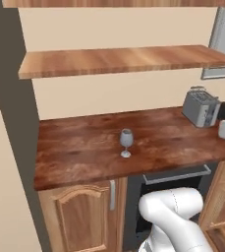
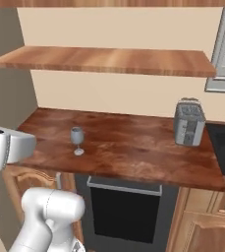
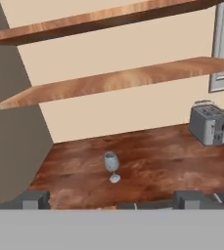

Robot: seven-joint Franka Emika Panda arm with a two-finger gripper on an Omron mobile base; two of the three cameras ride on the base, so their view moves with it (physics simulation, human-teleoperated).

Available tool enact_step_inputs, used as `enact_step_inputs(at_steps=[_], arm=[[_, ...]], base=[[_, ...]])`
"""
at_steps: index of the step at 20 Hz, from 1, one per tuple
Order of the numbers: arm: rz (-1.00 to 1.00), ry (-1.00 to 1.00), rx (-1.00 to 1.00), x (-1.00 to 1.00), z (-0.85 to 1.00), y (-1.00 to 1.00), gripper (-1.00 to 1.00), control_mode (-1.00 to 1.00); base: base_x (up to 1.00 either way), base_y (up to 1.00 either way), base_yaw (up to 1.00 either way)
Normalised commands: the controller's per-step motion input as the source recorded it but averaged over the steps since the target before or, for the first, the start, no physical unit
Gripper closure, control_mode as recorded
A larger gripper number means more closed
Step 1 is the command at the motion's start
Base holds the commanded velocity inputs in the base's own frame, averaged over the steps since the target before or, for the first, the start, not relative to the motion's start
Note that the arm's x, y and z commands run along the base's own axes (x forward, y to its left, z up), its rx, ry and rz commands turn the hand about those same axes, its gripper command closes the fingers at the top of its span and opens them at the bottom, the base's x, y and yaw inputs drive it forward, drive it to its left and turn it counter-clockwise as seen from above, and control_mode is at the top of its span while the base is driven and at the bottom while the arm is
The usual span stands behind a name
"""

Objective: Retrieve the wine glasses from the counter and place one next to each plate.

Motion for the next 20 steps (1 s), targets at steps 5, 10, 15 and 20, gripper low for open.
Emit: enact_step_inputs(at_steps=[5, 10, 15, 20], arm=[[0.00, 0.00, 0.00, 0.00, 0.00, 0.00, -1.00, 1.00], [0.00, 0.00, 0.00, 0.00, 0.00, 0.00, -1.00, 1.00], [0.00, 0.00, 0.00, 0.00, 0.00, 0.00, -1.00, 1.00], [0.00, 0.00, 0.00, 0.00, 0.00, 0.00, -1.00, 1.00]], base=[[0.87, 0.30, -0.17], [0.23, 0.50, -0.01], [-0.63, 0.03, 0.00], [-0.50, 0.21, 0.00]])
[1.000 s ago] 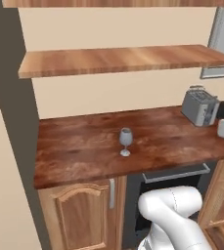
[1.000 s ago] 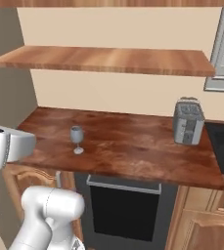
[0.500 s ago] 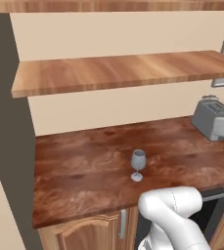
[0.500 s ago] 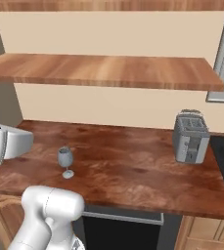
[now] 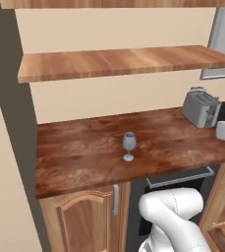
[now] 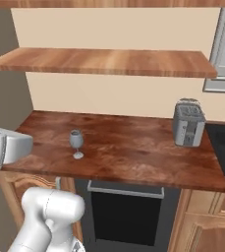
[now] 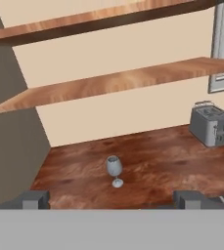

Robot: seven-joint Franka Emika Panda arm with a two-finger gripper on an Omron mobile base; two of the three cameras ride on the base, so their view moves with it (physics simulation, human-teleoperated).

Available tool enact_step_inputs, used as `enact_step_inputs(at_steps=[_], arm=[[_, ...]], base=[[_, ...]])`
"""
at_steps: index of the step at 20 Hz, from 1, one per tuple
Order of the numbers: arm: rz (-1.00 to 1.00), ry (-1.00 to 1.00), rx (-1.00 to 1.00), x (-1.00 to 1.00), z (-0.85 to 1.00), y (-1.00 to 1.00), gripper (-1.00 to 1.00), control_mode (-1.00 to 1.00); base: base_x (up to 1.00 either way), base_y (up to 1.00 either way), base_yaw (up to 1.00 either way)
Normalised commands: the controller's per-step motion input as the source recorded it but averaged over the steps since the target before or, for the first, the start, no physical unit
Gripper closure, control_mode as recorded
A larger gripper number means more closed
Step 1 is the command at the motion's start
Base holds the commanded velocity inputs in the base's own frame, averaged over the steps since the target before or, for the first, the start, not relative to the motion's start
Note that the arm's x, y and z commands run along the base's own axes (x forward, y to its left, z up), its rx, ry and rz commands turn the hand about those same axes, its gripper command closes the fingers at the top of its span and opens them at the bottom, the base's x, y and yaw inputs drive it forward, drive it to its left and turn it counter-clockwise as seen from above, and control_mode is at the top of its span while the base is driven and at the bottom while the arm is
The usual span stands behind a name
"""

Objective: Retrieve the wine glasses from the counter and place one next to each plate.

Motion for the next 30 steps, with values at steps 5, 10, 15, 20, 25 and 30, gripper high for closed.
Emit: enact_step_inputs(at_steps=[5, 10, 15, 20, 25, 30], arm=[[0.00, 0.00, 0.00, 0.00, 0.00, 0.00, -1.00, 1.00], [0.00, 0.00, 0.00, 0.00, 0.00, 0.00, -1.00, 1.00], [0.00, 0.00, 0.00, 0.00, 0.00, 0.00, -1.00, 1.00], [0.00, 0.00, 0.00, 0.00, 0.00, 0.00, -1.00, 1.00], [0.00, 0.00, 0.00, 0.00, 0.00, 0.00, -1.00, 1.00], [-0.03, 0.00, 0.01, 0.00, -0.01, 0.02, -1.00, -1.00]], base=[[0.13, 0.23, 0.14], [0.27, 0.00, 0.30], [0.00, 0.00, 0.14], [0.00, 0.37, -0.13], [0.03, 0.84, -0.30], [0.03, 0.42, -0.20]])
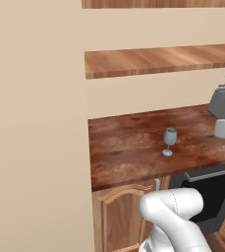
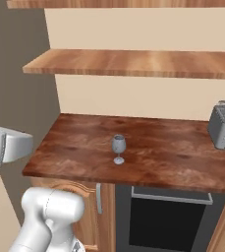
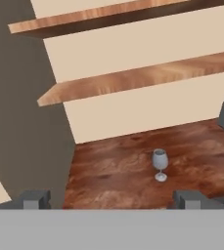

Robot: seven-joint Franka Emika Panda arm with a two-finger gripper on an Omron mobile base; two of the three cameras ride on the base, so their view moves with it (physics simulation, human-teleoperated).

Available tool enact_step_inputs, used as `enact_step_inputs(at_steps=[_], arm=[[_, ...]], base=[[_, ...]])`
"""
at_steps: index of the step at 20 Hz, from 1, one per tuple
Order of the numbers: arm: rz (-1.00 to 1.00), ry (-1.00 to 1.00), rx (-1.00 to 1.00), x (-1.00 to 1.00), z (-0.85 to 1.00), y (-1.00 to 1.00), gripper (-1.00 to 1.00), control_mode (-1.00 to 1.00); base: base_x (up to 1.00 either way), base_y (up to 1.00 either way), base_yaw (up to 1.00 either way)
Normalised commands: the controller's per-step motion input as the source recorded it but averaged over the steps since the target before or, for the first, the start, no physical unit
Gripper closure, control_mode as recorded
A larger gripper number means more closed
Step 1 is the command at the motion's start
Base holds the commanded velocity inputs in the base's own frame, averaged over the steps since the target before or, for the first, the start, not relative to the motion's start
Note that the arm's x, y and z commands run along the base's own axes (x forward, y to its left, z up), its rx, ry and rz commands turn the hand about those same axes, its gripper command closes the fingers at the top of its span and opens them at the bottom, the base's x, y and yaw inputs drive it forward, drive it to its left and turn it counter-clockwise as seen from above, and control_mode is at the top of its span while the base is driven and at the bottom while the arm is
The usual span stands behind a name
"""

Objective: Retrieve the wine glasses from the counter and place one next to each plate.

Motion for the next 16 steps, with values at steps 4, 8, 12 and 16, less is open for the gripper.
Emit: enact_step_inputs(at_steps=[4, 8, 12, 16], arm=[[-0.05, 0.00, 0.12, -0.02, 0.00, -0.15, -1.00, -1.00], [0.01, 0.00, 0.20, -0.24, 0.00, -0.59, -1.00, -1.00], [0.13, -0.01, 0.17, -0.22, 0.00, -0.82, -1.00, -1.00], [0.31, -0.21, -0.04, -0.02, -0.05, -0.45, -1.00, -1.00]], base=[[0.00, 0.00, 0.00], [0.00, 0.00, 0.00], [0.00, 0.00, 0.00], [0.00, 0.00, 0.00]])
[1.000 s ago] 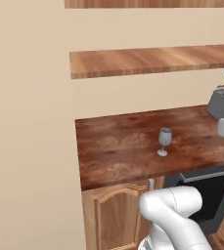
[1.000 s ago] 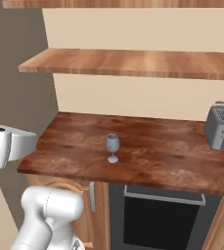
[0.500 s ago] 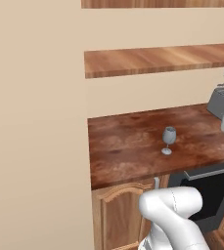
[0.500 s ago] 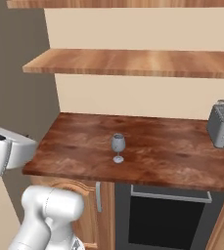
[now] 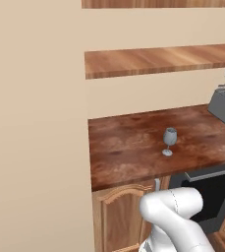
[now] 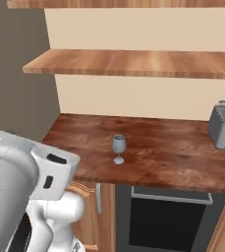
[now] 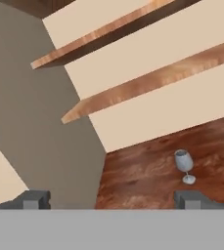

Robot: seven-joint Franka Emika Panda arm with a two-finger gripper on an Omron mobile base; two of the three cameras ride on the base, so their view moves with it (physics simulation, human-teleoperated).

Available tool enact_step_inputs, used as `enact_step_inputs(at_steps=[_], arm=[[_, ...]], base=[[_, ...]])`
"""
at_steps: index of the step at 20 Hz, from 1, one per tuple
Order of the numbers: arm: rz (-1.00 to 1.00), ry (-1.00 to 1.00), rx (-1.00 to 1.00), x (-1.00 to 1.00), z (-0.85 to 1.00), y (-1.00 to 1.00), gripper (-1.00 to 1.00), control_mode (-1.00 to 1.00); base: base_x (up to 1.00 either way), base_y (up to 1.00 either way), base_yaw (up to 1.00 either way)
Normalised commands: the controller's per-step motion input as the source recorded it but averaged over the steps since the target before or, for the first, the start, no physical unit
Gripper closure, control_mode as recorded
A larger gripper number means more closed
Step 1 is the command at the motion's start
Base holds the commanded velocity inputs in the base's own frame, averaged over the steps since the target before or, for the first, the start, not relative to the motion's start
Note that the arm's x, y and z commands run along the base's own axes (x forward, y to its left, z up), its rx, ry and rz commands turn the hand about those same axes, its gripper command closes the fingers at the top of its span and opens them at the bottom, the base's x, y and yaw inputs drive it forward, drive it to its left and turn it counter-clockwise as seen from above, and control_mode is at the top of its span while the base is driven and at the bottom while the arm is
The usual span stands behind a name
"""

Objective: Retrieve the wine glasses from the counter and place one next to each plate.

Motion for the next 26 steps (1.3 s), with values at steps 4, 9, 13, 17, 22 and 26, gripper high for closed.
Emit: enact_step_inputs(at_steps=[4, 9, 13, 17, 22, 26], arm=[[0.39, -0.14, -0.24, 0.14, -0.30, -0.46, -1.00, -1.00], [0.41, -0.15, -0.33, 0.30, -0.47, -0.31, -1.00, -1.00], [0.31, -0.10, -0.27, 0.41, -0.63, -0.27, -1.00, -1.00], [0.05, -0.09, -0.18, 0.38, -0.55, -0.16, -1.00, -1.00], [-0.06, -0.02, -0.04, 0.75, -0.39, -0.09, -1.00, -1.00], [-0.07, 0.00, 0.00, 0.87, -0.17, -0.05, -1.00, -1.00]], base=[[0.00, 0.00, 0.00], [0.00, 0.00, 0.00], [0.00, 0.00, 0.00], [0.00, 0.00, 0.00], [0.00, 0.00, 0.00], [0.00, 0.00, 0.00]])
